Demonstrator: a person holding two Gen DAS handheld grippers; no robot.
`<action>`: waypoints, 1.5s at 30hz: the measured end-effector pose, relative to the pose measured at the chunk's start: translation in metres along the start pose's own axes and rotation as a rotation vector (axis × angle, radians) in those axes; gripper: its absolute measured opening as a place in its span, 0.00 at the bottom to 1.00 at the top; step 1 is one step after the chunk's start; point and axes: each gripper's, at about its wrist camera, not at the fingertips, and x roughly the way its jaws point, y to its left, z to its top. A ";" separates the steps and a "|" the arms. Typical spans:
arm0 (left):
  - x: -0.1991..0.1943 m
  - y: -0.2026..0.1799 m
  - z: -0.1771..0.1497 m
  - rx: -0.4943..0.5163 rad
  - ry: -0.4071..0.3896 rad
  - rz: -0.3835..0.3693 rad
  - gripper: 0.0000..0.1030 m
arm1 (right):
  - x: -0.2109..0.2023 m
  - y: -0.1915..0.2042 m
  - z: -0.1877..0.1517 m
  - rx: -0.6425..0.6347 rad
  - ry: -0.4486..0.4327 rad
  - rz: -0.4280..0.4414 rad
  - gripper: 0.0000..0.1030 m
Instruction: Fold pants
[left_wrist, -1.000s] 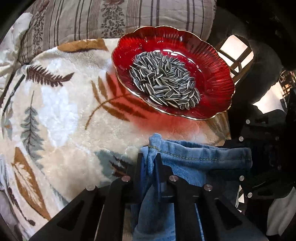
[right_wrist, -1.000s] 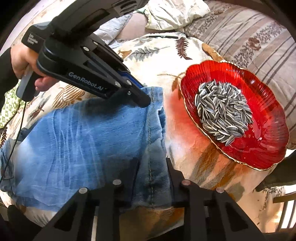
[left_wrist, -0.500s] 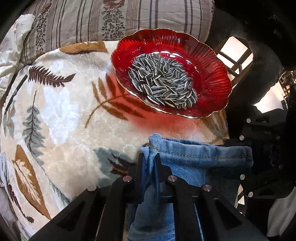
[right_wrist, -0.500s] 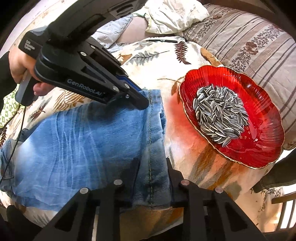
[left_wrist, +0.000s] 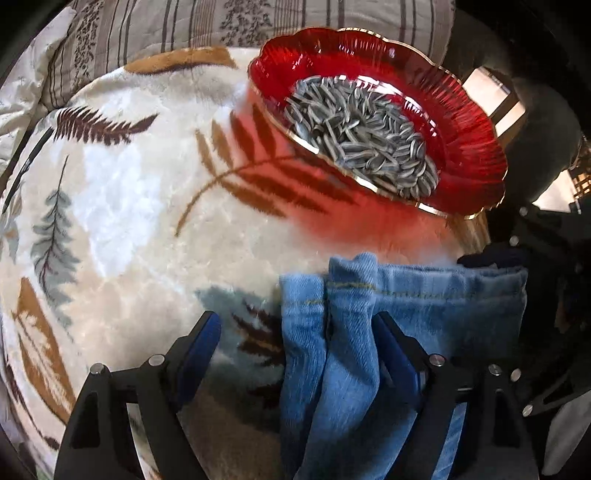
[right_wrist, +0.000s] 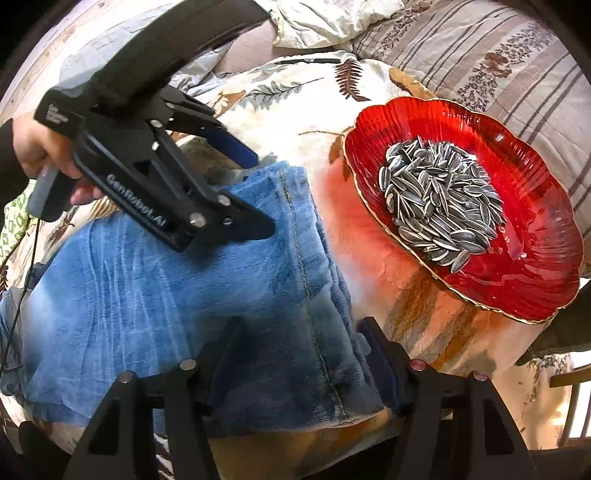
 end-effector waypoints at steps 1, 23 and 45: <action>0.001 0.000 0.002 0.002 0.005 -0.004 0.83 | 0.001 0.001 0.000 0.000 -0.001 -0.001 0.66; -0.022 -0.025 0.021 0.011 -0.035 -0.065 0.12 | -0.007 0.018 0.004 -0.041 -0.065 0.019 0.24; -0.140 -0.055 -0.115 -0.020 -0.193 0.075 0.06 | -0.096 0.114 -0.012 -0.169 -0.266 0.101 0.22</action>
